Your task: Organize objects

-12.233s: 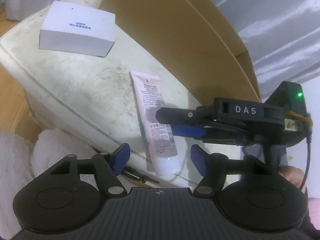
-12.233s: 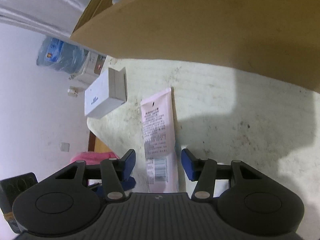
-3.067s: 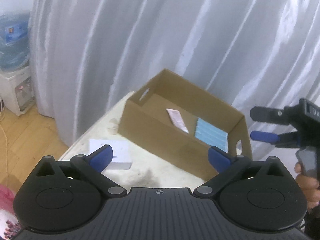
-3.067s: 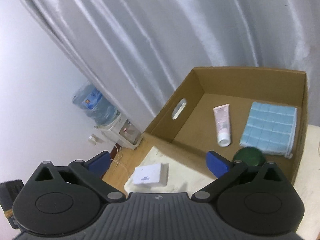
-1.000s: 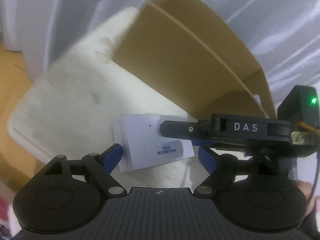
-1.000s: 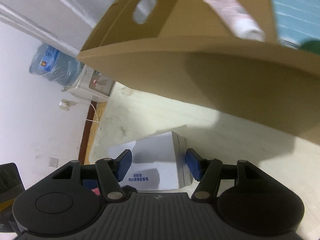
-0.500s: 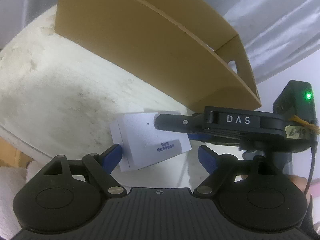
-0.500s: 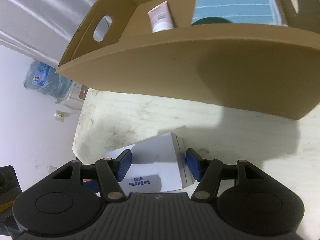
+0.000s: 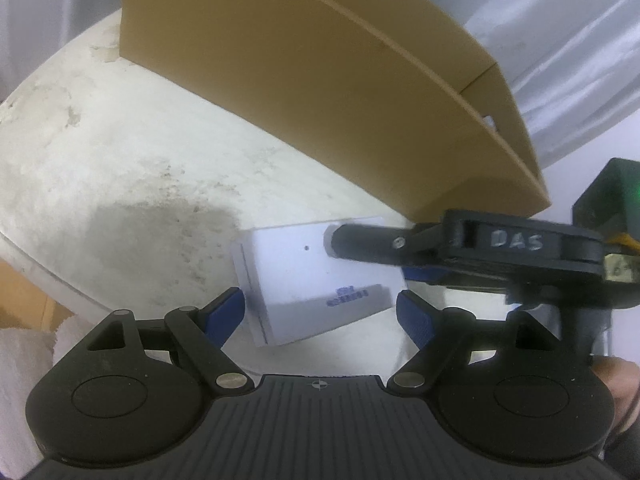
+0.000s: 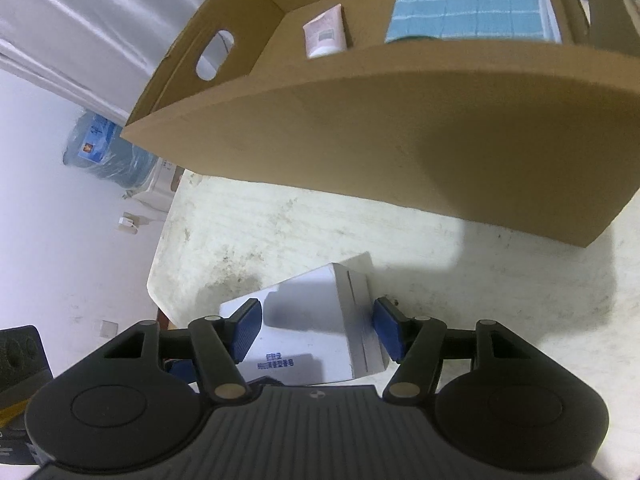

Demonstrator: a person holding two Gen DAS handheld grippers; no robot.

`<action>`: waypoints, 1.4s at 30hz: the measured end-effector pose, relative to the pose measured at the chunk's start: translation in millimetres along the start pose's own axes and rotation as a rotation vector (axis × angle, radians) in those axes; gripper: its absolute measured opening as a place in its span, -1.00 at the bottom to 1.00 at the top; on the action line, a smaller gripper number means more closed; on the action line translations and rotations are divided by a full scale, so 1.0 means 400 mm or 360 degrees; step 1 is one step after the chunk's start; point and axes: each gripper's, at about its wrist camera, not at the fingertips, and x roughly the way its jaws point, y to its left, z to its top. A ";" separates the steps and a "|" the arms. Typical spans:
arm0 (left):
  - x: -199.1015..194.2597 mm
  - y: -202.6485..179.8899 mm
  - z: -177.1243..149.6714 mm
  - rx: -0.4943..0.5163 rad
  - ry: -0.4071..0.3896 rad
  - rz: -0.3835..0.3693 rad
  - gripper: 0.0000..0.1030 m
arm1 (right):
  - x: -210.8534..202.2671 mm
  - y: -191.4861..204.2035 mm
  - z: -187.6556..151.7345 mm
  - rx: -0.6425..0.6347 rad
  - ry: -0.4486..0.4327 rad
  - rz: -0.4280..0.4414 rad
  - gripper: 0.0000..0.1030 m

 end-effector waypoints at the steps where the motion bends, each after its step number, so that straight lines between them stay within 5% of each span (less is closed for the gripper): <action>1: 0.007 -0.001 0.002 0.0001 0.0007 0.0000 0.62 | 0.001 0.000 -0.002 0.0002 -0.0006 0.0005 0.33; 21: 0.008 -0.010 -0.033 0.0086 -0.0030 -0.0031 0.70 | 0.010 0.027 -0.021 -0.0053 -0.0016 -0.0034 0.56; 29: 0.002 0.027 -0.038 0.0060 -0.0054 -0.0157 0.75 | 0.015 0.030 -0.032 0.0003 -0.0027 0.0015 0.95; 42: -0.014 0.069 -0.050 0.0038 -0.0096 -0.0320 0.88 | 0.017 0.038 -0.043 0.0088 -0.0081 -0.0021 1.00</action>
